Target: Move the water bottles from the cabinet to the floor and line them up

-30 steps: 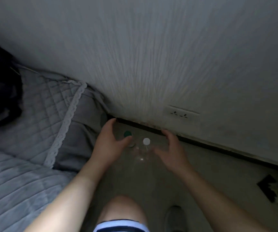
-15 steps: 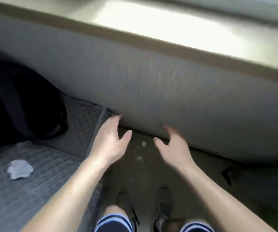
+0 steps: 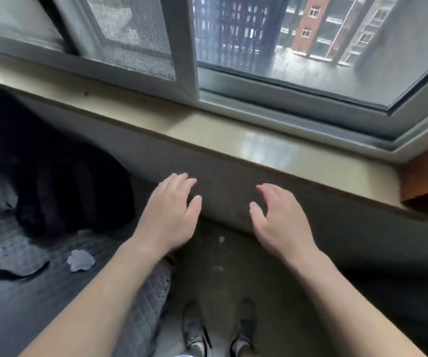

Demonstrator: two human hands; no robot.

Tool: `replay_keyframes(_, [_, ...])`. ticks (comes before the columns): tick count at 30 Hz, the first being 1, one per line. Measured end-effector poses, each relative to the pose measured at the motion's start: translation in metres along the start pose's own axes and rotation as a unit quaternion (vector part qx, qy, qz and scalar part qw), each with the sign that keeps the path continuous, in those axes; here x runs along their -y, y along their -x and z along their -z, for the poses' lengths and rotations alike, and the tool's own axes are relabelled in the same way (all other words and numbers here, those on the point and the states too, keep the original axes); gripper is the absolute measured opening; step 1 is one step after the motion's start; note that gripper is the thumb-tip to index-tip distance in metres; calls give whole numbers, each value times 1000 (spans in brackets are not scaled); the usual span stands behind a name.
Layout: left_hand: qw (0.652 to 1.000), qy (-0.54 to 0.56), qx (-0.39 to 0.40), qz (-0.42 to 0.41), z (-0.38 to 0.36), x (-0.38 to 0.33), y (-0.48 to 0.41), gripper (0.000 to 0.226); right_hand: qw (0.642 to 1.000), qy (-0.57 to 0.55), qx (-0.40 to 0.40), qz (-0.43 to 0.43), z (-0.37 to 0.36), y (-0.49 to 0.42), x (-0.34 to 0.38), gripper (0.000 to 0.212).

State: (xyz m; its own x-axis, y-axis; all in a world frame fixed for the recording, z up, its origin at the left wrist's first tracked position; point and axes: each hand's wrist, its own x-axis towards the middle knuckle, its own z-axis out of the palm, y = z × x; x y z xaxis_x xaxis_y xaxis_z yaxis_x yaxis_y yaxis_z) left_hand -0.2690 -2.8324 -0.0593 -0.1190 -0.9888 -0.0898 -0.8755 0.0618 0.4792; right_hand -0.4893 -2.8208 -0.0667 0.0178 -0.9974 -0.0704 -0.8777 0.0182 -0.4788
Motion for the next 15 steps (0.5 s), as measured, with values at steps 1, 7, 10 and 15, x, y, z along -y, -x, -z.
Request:
replay_keyframes(1, [1000, -2, -5, -3, 7, -7, 2, 47, 1000, 7, -5, 7, 10, 3, 3, 46])
replay_keyframes(7, [1000, 5, -7, 4, 37, -50, 16, 52, 995, 65, -50, 49, 54, 21, 9, 39])
replay_keyframes(10, [1000, 7, -13, 7, 42, -70, 23, 44, 993, 88, -57, 61, 72, 30, 8, 35])
replay_keyframes(15, [1000, -2, -24, 4, 45, -96, 36, 44, 990, 97, -65, 82, 97, 44, 2, 31])
